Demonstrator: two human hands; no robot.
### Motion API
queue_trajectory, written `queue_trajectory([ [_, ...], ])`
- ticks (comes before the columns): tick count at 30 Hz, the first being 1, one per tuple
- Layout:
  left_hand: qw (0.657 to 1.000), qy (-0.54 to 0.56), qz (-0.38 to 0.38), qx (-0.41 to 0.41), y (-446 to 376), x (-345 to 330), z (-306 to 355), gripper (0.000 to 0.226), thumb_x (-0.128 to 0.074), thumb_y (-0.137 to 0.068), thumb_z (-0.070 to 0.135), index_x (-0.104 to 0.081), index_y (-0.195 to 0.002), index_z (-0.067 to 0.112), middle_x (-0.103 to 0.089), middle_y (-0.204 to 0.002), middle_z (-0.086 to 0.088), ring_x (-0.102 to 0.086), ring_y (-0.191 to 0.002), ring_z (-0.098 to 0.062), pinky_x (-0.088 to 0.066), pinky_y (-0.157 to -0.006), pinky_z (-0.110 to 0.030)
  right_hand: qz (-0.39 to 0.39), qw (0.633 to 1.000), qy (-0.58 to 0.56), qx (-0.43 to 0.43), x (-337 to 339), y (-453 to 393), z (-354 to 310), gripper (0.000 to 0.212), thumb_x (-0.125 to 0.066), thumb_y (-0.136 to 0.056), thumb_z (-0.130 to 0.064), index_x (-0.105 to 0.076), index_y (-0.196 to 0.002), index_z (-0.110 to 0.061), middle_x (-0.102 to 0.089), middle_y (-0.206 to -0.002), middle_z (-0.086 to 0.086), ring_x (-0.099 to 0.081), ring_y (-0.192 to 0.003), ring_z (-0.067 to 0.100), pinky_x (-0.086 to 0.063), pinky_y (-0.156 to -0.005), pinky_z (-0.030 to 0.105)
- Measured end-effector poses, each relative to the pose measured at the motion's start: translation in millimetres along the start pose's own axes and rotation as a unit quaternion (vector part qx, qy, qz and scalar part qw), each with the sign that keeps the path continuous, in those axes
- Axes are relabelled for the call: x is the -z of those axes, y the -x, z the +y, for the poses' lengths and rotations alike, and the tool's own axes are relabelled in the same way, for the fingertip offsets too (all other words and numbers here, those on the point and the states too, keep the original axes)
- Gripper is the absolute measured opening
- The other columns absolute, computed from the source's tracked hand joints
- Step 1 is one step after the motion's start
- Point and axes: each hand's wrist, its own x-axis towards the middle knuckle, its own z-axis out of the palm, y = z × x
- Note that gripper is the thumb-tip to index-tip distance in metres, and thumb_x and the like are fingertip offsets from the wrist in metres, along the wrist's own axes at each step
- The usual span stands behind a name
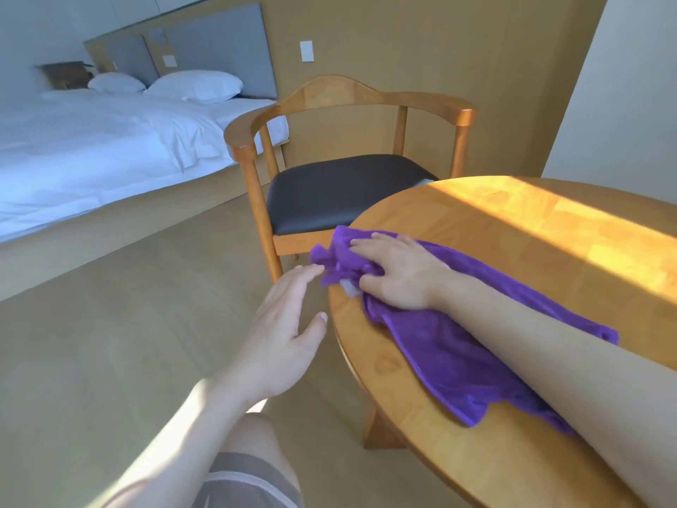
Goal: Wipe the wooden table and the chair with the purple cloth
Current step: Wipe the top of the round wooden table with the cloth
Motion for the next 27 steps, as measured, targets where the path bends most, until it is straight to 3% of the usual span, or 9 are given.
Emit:
queue_trajectory([
  [4, 1.0, -0.007, 0.013, -0.003, -7, 9, -3, 0.052, -0.046, -0.101, 0.018, -0.036, -0.148, 0.037, -0.02, -0.137, 0.05, -0.017, -0.14, 0.015, -0.011, -0.103, 0.003, -0.046, 0.989, -0.065, 0.128, -3, 65, -26, 0.081, -0.038, -0.073, -0.056, -0.04, -0.152, -0.038, -0.03, -0.161, -0.025, -0.008, -0.152, -0.005, 0.001, -0.125, 0.03],
  [7, 1.0, -0.005, 0.006, 0.001, -6, 11, -7, 0.052, -0.043, -0.102, 0.012, -0.038, -0.146, 0.037, -0.031, -0.142, 0.035, -0.017, -0.138, 0.018, -0.011, -0.102, 0.004, -0.062, 0.981, -0.065, 0.174, -3, 99, -28, 0.071, -0.045, -0.076, -0.05, -0.043, -0.148, -0.044, -0.029, -0.159, -0.03, -0.004, -0.149, -0.012, 0.001, -0.124, 0.028],
  [12, 1.0, -0.006, -0.01, 0.008, 2, 5, -7, 0.046, -0.042, -0.105, 0.021, -0.037, -0.146, 0.039, -0.027, -0.143, 0.038, -0.014, -0.137, 0.02, -0.011, -0.104, 0.001, -0.046, 0.986, -0.075, 0.142, 3, 74, -15, 0.072, -0.049, -0.077, -0.052, -0.048, -0.147, -0.04, -0.037, -0.157, -0.026, -0.016, -0.149, -0.008, -0.01, -0.125, 0.03],
  [14, 1.0, 0.002, -0.011, 0.008, 5, 3, -6, 0.045, -0.043, -0.104, 0.023, -0.038, -0.146, 0.039, -0.029, -0.147, 0.031, -0.015, -0.141, 0.016, -0.014, -0.107, -0.006, -0.015, 0.994, -0.064, 0.086, 7, 44, -7, 0.073, -0.048, -0.078, -0.053, -0.048, -0.148, -0.034, -0.039, -0.158, -0.019, -0.023, -0.15, 0.001, -0.015, -0.125, 0.036],
  [18, 1.0, 0.008, -0.011, 0.004, 5, 0, -2, 0.046, -0.045, -0.103, 0.026, -0.037, -0.145, 0.042, -0.024, -0.145, 0.04, -0.012, -0.14, 0.018, -0.014, -0.106, -0.005, 0.01, 1.0, -0.008, -0.021, 9, -4, 4, 0.075, -0.041, -0.081, -0.055, -0.045, -0.151, -0.028, -0.037, -0.161, -0.011, -0.023, -0.153, 0.014, -0.016, -0.125, 0.045],
  [23, 1.0, 0.023, -0.002, 0.001, 0, -8, 3, 0.046, -0.049, -0.102, 0.024, -0.04, -0.144, 0.039, -0.028, -0.143, 0.038, -0.014, -0.137, 0.021, -0.011, -0.102, 0.002, 0.009, 1.0, 0.006, 0.008, -1, 20, 1, 0.076, -0.035, -0.084, -0.05, -0.035, -0.156, -0.027, -0.034, -0.163, -0.009, -0.019, -0.153, 0.012, -0.009, -0.126, 0.04],
  [27, 1.0, 0.027, -0.011, -0.006, -4, -17, 4, 0.046, -0.05, -0.102, 0.03, -0.039, -0.145, 0.039, -0.031, -0.149, 0.028, -0.016, -0.138, 0.018, -0.017, -0.111, -0.011, 0.005, 0.998, -0.006, 0.063, 3, 74, -2, 0.073, -0.037, -0.087, -0.049, -0.032, -0.157, -0.03, -0.029, -0.163, -0.017, -0.012, -0.154, 0.003, -0.005, -0.126, 0.032],
])
